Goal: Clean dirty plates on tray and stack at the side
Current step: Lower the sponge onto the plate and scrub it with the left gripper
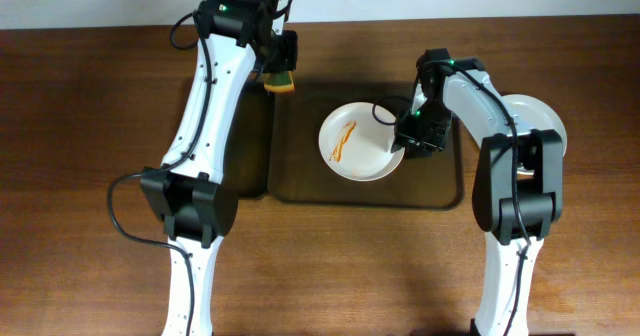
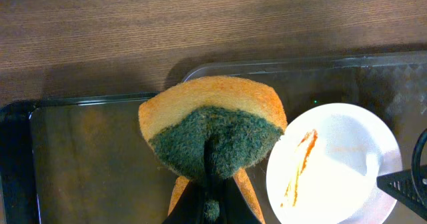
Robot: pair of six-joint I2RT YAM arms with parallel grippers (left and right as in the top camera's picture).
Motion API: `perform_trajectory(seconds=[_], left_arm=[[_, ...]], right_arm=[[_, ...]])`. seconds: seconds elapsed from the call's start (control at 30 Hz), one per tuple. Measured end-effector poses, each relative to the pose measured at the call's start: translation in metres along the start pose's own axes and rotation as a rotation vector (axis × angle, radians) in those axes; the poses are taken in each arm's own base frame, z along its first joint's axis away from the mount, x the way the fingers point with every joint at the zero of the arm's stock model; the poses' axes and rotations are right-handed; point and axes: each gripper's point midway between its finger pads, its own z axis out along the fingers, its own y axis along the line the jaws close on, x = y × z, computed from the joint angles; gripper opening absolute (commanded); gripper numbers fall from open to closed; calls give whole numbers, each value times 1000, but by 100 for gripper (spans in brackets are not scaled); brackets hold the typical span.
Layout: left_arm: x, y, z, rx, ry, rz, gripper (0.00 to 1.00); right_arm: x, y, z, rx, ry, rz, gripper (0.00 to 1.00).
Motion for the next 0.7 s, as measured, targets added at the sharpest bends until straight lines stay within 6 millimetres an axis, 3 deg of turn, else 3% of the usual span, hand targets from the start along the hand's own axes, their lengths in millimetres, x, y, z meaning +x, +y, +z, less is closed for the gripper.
perform_trajectory(seconds=[0.13, 0.23, 0.43, 0.5, 0.63, 0.7], left_arm=[[14, -8, 16, 54, 61, 49, 0], [23, -11, 26, 75, 93, 67, 0], [28, -35, 40, 210, 95, 214, 0], [39, -43, 56, 230, 115, 268, 0], [77, -58, 110, 259, 172, 341, 0], [87, -60, 124, 264, 181, 353, 0]], right_arm=[[-8, 5, 8, -35, -35, -37, 4], [-22, 20, 12, -130, -111, -94, 4], [-29, 33, 15, -212, -143, -139, 4], [-29, 33, 15, -212, -144, -142, 4], [-29, 34, 15, -216, -144, -147, 4], [-29, 34, 15, -218, -144, -149, 4]])
